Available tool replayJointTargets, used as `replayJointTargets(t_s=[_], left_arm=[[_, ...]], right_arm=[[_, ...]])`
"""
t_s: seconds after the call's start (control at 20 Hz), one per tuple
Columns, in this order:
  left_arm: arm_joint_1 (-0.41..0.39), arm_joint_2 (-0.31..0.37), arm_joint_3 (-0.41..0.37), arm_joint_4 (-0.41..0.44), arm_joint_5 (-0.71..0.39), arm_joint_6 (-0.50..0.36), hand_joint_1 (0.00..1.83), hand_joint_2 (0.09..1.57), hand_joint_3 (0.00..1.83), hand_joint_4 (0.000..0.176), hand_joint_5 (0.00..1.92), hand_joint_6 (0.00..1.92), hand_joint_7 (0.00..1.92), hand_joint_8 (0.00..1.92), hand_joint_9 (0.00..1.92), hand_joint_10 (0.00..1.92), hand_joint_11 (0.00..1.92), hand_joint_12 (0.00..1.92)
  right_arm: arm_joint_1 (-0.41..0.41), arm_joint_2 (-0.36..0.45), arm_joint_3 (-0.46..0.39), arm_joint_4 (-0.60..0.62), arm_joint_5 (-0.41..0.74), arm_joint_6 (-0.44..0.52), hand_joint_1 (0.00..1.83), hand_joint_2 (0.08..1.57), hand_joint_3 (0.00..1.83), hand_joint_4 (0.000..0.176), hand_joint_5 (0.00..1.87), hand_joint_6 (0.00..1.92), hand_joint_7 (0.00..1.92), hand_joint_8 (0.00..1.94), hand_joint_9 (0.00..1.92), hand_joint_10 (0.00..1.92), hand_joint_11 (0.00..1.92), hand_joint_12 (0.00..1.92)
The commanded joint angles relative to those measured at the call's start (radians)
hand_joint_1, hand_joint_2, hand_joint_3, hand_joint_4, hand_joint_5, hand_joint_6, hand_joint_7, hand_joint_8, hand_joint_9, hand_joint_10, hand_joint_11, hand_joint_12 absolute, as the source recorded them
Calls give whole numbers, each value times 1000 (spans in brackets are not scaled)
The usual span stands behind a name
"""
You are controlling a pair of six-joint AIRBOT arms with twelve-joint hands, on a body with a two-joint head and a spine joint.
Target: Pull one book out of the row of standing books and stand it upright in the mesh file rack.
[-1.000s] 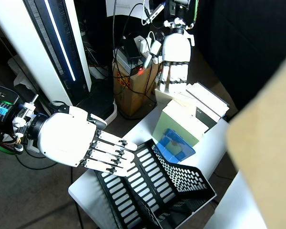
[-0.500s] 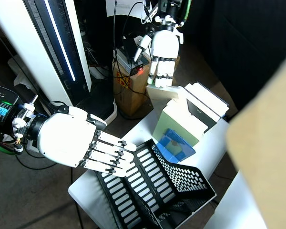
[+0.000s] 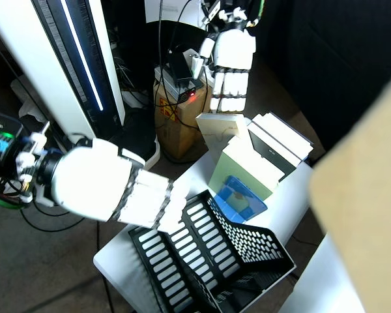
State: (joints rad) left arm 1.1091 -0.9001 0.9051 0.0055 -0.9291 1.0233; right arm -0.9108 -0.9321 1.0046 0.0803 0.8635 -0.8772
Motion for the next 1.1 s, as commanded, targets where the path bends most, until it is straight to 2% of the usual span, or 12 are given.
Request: replayJointTargets(t_s=[0.0,0.1,0.15,0.3,0.35,0.4,0.5,0.65,0.75,0.8,0.95,1.05], left_arm=[[4,13,-1,-44,-153,22,53,1389,6,18,102,6,0,0,0,0,0,0],[23,17,11,-147,-216,47,149,1384,2,9,90,8,0,0,0,0,0,0],[42,15,21,-208,-250,52,162,1393,5,29,40,1,0,0,0,0,0,0],[78,-5,56,-363,-295,61,168,1413,7,26,12,1,0,0,0,0,0,0],[84,-9,64,-391,-300,61,196,1399,0,38,6,0,0,0,0,0,0,0],[88,-11,74,-426,-301,64,196,1399,0,38,6,0,0,0,0,0,0,0],[91,-11,89,-464,-299,64,307,1370,0,34,13,3,0,0,0,0,0,0],[91,-13,113,-495,-280,64,327,1371,0,56,1,1,0,0,0,0,0,0],[91,-17,121,-514,-280,64,354,1373,0,54,9,3,0,0,0,0,0,0],[91,-21,125,-523,-277,64,376,1371,0,62,20,6,0,0,0,0,0,0],[94,-29,134,-535,-266,64,362,1380,2,65,31,6,0,0,0,0,0,0],[98,-33,140,-549,-263,64,329,1390,5,74,24,2,0,0,0,0,0,0]], right_arm=[[17,6,-2,-25,105,24,490,1332,0,0,0,0,0,0,0,0,0,0],[65,4,-2,-110,68,55,522,1319,0,0,0,0,0,0,0,0,0,0],[95,-5,2,-159,37,68,569,1305,0,0,0,0,0,0,0,0,0,0],[175,-64,42,-313,-62,152,613,1256,0,0,0,0,0,0,0,0,0,0],[193,-82,54,-358,-84,177,567,1249,0,0,0,0,0,0,0,0,0,0],[219,-104,66,-415,-115,209,567,1249,0,0,0,0,0,0,0,0,0,0],[265,-147,88,-523,-170,261,730,1173,0,0,0,0,0,0,0,0,0,0],[323,-225,134,-688,-245,346,711,1142,0,0,0,0,0,0,0,0,0,0],[348,-274,161,-774,-274,389,770,1107,0,0,0,0,0,0,0,0,0,0],[363,-306,175,-823,-291,403,784,1095,0,0,0,0,0,0,0,0,0,0],[390,-367,197,-902,-325,412,631,1123,0,0,0,0,0,0,0,0,0,0],[406,-402,217,-933,-341,412,653,1123,0,0,0,0,0,0,0,0,0,0]])
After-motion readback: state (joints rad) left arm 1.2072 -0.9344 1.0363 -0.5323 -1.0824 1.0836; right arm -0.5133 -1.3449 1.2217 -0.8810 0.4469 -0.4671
